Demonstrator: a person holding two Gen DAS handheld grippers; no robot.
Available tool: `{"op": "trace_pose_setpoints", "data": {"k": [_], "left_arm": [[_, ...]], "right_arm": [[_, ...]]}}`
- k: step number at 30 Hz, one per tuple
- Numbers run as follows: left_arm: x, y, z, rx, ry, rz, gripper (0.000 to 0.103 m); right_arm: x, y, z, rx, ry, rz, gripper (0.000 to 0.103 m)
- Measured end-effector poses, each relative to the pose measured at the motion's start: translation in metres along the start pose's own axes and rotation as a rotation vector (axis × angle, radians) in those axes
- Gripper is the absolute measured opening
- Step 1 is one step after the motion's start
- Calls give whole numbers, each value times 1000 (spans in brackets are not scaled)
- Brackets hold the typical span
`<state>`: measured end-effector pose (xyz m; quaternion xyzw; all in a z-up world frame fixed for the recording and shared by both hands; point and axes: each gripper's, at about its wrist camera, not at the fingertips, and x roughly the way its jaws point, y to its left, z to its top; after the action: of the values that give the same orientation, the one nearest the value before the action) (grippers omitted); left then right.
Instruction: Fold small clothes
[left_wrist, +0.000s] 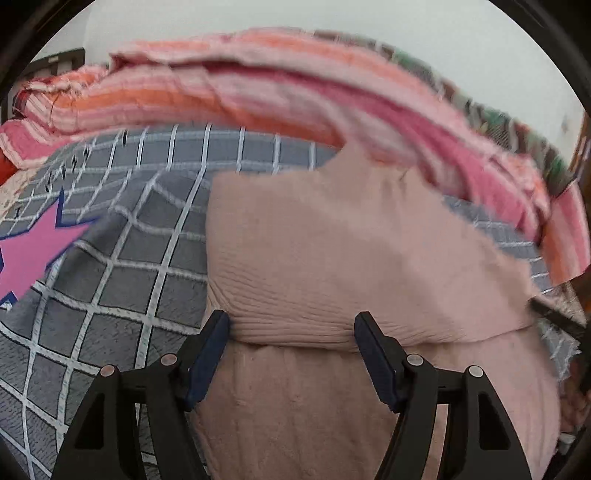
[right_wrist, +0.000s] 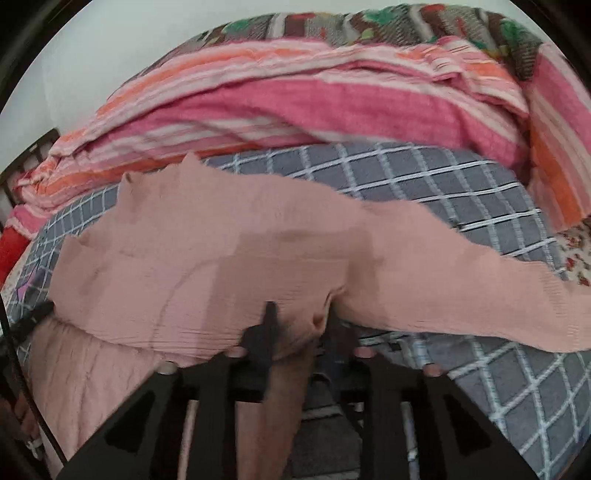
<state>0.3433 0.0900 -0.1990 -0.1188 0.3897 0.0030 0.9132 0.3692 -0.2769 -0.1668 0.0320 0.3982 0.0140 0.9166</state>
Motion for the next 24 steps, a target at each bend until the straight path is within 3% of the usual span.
{"op": "trace_pose_setpoints", "data": {"k": [6,8,11,15,20,22,24], "left_arm": [[-1,-3,-1,27,0,6,76],[0,-4,0,23,2,-2,76],[0,-5,0,25,3,-3,77],[1,-5,0,25,3,-8,78],[2,-7,1,38,5,7,78],[3,-7,1,41,5,9,78],[3,-7,2,36,4,1,79]], "right_arm": [[-33,-44,6,97,-73,-91,49],[-47,-65,5,106,-96,-137,57],[-66,-102,-5,120,-132,-215,69],[-76,-164,-28,185,-115,-267,72],[-63,-232,-62,309,-21,-241,72],[-64,-245,-70,332,-53,-186,72],[-61,-251,-65,333,-52,-194,72]]}}
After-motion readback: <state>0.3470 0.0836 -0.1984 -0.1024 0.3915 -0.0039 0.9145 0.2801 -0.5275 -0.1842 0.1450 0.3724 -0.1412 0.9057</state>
